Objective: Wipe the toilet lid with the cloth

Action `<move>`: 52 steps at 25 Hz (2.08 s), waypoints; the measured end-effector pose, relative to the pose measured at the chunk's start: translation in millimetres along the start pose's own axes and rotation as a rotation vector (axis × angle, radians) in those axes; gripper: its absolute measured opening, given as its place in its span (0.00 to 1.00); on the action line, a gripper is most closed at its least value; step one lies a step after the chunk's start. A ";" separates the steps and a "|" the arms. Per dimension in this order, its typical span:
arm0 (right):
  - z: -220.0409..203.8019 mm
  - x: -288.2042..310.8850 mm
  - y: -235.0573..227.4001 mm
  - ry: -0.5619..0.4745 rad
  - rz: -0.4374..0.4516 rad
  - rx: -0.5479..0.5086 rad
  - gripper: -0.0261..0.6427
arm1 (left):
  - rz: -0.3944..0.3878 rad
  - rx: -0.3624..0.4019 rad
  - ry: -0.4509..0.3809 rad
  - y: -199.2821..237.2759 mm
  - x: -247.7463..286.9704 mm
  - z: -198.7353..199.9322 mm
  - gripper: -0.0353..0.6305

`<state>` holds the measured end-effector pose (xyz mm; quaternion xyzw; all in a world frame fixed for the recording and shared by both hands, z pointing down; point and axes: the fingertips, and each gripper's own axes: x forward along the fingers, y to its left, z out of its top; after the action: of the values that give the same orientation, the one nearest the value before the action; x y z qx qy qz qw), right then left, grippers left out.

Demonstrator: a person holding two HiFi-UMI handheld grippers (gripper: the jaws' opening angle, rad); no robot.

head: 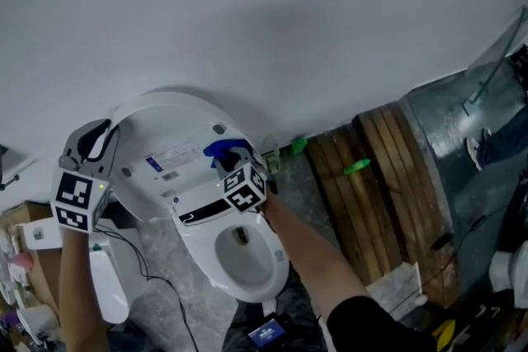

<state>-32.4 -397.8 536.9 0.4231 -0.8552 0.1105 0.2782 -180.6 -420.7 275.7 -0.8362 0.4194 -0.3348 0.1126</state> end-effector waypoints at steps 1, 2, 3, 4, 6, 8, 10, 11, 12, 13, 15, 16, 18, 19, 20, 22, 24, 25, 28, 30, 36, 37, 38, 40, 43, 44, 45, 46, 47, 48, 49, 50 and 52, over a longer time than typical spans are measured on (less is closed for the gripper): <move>12.2 -2.1 3.5 -0.018 0.006 -0.002 0.14 | 0.000 -0.001 0.004 0.0 -0.3 -0.3 0.15; 23.8 -4.2 7.2 -0.036 0.013 -0.002 0.14 | -0.001 -0.001 0.008 -0.1 -0.4 -0.5 0.15; 34.9 -6.2 10.5 -0.052 0.021 -0.001 0.14 | -0.001 0.000 0.011 -0.3 -0.2 -0.6 0.15; 45.8 -7.9 13.3 -0.068 0.027 0.001 0.14 | -0.002 0.000 0.013 -0.5 0.3 -0.7 0.15; 67.3 -11.1 17.7 -0.098 0.036 0.009 0.14 | -0.003 -0.002 0.013 -0.3 0.9 -0.6 0.15; 87.2 -14.9 20.5 -0.130 0.041 0.024 0.14 | -0.003 -0.006 0.014 -0.2 0.9 -0.8 0.15; 105.6 -20.4 19.6 -0.165 0.043 0.044 0.14 | -0.003 -0.008 0.019 -1.0 1.5 -1.1 0.15; 115.2 -24.1 17.8 -0.183 0.043 0.053 0.14 | -0.004 -0.008 0.021 -1.2 2.0 -1.2 0.15; 125.3 -28.1 15.7 -0.202 0.043 0.060 0.14 | -0.005 -0.008 0.022 -1.0 2.3 -1.4 0.15; 135.7 -32.3 13.7 -0.222 0.042 0.066 0.14 | -0.005 -0.008 0.024 -0.5 2.4 -1.7 0.15; 156.5 -40.0 11.3 -0.262 0.041 0.067 0.14 | -0.004 -0.010 0.024 0.4 2.0 -2.3 0.15; 166.8 -43.5 11.2 -0.281 0.042 0.062 0.14 | -0.004 -0.012 0.023 0.7 1.9 -2.4 0.15; 187.6 -48.9 14.1 -0.315 0.050 0.041 0.14 | -0.003 -0.018 0.022 0.8 2.4 -2.3 0.15; 197.3 -50.0 18.1 -0.329 0.058 0.028 0.14 | -0.002 -0.020 0.022 0.8 2.7 -2.3 0.15; 205.7 -49.8 23.3 -0.340 0.068 0.017 0.14 | -0.001 -0.021 0.024 0.8 2.7 -2.5 0.15; 216.9 -46.2 34.4 -0.355 0.089 0.002 0.14 | 0.002 -0.021 0.030 1.1 3.1 -3.1 0.15; 220.2 -40.7 43.4 -0.365 0.108 -0.001 0.14 | 0.004 -0.019 0.037 1.8 5.1 -3.4 0.15; 220.0 -37.8 47.8 -0.369 0.120 -0.002 0.14 | 0.004 -0.018 0.038 2.0 6.2 -3.2 0.15; 217.7 -28.6 63.7 -0.378 0.160 -0.017 0.14 | 0.007 -0.021 0.027 2.9 7.4 -2.6 0.15; 214.2 -21.4 77.1 -0.378 0.190 -0.026 0.14 | 0.012 -0.025 0.020 4.2 7.1 -2.4 0.15; 188.8 2.6 117.3 -0.352 0.283 -0.046 0.14 | 0.025 -0.043 -0.017 4.7 6.0 -0.2 0.15; 183.0 6.8 123.6 -0.345 0.297 -0.049 0.14 | 0.027 -0.042 -0.022 4.7 5.6 0.2 0.15; 177.0 11.3 129.8 -0.337 0.310 -0.054 0.14 | 0.030 -0.041 -0.027 5.0 5.4 0.6 0.15; 165.0 20.2 141.3 -0.318 0.332 -0.061 0.14 | 0.035 -0.042 -0.038 6.0 5.3 1.3 0.15; 147.3 30.8 155.0 -0.292 0.358 -0.065 0.14 | 0.045 -0.048 -0.058 6.3 4.7 2.0 0.15; 140.9 33.7 159.1 -0.280 0.366 -0.064 0.14 | 0.047 -0.050 -0.064 6.1 4.1 2.1 0.15; 134.0 36.7 163.0 -0.266 0.373 -0.064 0.14 | 0.049 -0.050 -0.068 5.9 3.4 2.2 0.15; 126.5 40.2 166.6 -0.249 0.380 -0.066 0.14 | 0.050 -0.051 -0.072 6.0 2.9 2.3 0.15; 118.2 44.2 169.9 -0.231 0.386 -0.069 0.14 | 0.051 -0.051 -0.075 6.2 2.7 2.2 0.15; 109.1 48.6 172.8 -0.211 0.390 -0.074 0.14 | 0.052 -0.051 -0.078 6.4 3.0 1.9 0.15; 99.5 53.1 175.2 -0.188 0.395 -0.078 0.14 | 0.052 -0.050 -0.081 6.4 3.4 1.5 0.15; 89.3 57.5 177.3 -0.164 0.398 -0.083 0.14 | 0.052 -0.050 -0.083 6.2 4.0 1.1 0.15; 68.2 65.4 179.4 -0.113 0.401 -0.087 0.14 | 0.053 -0.051 -0.088 5.8 4.7 0.5 0.15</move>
<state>-231.2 -359.2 526.5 0.2375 -0.9405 0.1029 0.2201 -181.9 -427.9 274.8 -0.8415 0.4443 -0.2837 0.1185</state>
